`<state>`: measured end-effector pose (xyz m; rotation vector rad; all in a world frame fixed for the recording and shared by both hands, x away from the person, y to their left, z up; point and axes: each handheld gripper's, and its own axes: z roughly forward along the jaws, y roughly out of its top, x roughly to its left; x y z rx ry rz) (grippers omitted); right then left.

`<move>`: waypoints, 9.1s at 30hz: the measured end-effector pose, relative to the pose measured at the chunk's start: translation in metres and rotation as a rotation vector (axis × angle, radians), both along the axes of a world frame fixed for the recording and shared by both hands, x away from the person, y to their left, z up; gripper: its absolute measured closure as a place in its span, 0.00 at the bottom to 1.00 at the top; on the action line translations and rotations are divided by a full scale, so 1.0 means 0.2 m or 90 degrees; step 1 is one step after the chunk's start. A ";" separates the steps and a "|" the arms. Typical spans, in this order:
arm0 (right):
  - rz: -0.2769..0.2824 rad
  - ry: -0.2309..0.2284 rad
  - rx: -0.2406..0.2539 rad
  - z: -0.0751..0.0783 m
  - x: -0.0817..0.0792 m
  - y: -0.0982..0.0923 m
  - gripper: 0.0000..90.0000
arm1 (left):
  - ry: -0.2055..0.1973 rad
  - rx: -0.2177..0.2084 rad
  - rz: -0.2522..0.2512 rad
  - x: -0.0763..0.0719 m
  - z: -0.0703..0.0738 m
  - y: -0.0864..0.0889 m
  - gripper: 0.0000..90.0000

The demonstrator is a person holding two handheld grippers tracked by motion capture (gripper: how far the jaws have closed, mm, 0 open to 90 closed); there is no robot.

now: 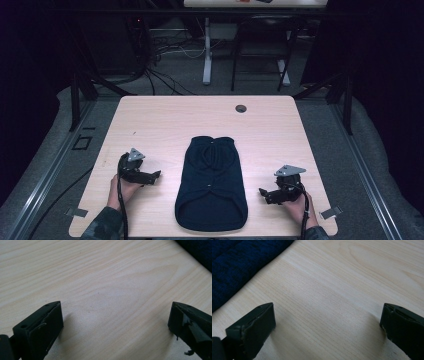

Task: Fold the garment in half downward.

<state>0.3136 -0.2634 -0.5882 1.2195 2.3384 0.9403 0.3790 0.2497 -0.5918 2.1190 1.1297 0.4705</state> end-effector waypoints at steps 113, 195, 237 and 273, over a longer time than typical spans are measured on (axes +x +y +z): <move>0.032 0.120 0.008 0.12 0.86 0.63 0.54 | 0.099 -0.017 -0.117 0.59 0.11 -0.71 0.39; 0.102 -0.211 -0.005 0.62 0.38 0.59 0.78 | -0.103 -0.052 -0.219 0.21 0.63 -0.66 0.76; 0.127 -0.232 0.023 0.67 0.25 0.52 0.71 | -0.141 -0.041 -0.281 0.11 0.75 -0.68 0.82; 0.142 -0.348 -0.085 0.65 0.18 0.60 0.82 | -0.088 -0.008 -0.293 0.13 0.66 -0.71 0.68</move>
